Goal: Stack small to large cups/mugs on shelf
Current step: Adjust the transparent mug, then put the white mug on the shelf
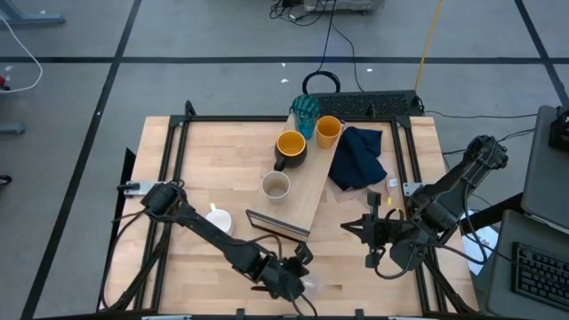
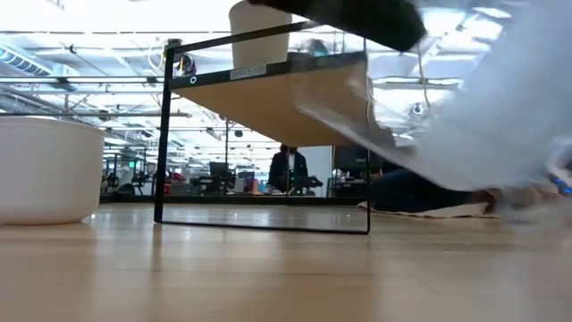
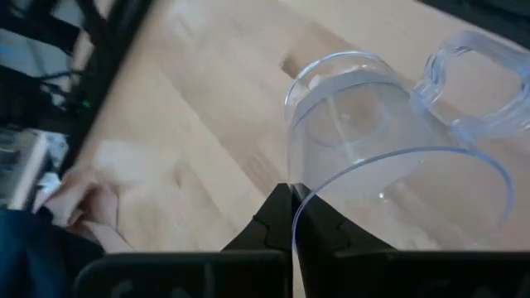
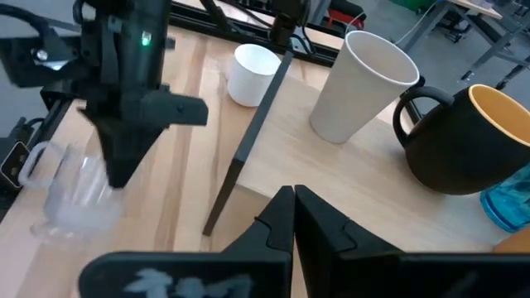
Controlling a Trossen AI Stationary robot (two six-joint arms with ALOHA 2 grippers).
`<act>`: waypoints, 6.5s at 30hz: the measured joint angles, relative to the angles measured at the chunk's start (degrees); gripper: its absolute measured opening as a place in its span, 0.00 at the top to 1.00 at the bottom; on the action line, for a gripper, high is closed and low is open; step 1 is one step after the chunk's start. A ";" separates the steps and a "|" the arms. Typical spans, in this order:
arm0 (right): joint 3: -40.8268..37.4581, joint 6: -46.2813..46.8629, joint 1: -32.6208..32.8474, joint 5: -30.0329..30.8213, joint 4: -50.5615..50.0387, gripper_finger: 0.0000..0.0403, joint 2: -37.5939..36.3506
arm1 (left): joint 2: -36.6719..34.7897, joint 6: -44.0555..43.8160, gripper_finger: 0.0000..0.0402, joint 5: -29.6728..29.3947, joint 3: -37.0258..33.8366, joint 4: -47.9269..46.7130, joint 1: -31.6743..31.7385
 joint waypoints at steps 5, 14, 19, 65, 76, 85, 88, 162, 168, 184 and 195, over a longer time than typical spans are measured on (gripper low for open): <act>0.00 -0.15 0.63 0.05 -0.56 1.00 0.00 | 0.00 -1.29 1.00 1.53 7.53 -14.17 0.33; 0.00 0.02 0.67 0.06 -1.91 1.00 0.00 | -0.02 -7.74 1.00 9.88 15.76 -32.32 2.57; 0.00 0.00 0.67 0.06 -2.19 1.00 0.00 | 0.00 -12.46 1.00 13.02 15.82 -40.10 3.31; 0.00 -0.22 0.67 0.00 -2.16 1.00 -0.01 | 0.55 -30.90 0.78 20.40 7.85 -49.28 3.77; 0.00 -0.66 0.67 -0.02 -2.16 1.00 0.00 | 0.55 -31.05 0.73 20.07 12.03 -52.07 3.80; 0.00 -1.64 0.67 -0.02 -2.15 1.00 0.00 | -0.52 -33.90 0.73 17.13 16.66 -58.57 3.25; 0.00 -1.73 0.63 -0.02 -2.14 1.00 0.00 | -2.67 -34.74 0.73 16.73 16.79 -58.69 2.78; -11.34 -36.20 -6.69 -11.54 74.96 0.28 22.36 | -83.21 -41.46 0.73 -22.19 -73.48 25.83 -24.81; -11.34 -39.53 -6.73 -11.53 75.06 0.30 21.94 | -83.21 -39.07 0.73 -22.53 -73.47 24.37 -24.68; -11.37 -41.42 -4.94 -5.36 65.01 0.31 13.86 | -80.56 -66.38 0.73 -10.45 -65.76 -11.22 -10.14; -11.39 -42.69 -3.57 -1.27 59.64 0.31 11.80 | -69.71 -74.40 0.73 6.72 -52.16 -34.10 1.18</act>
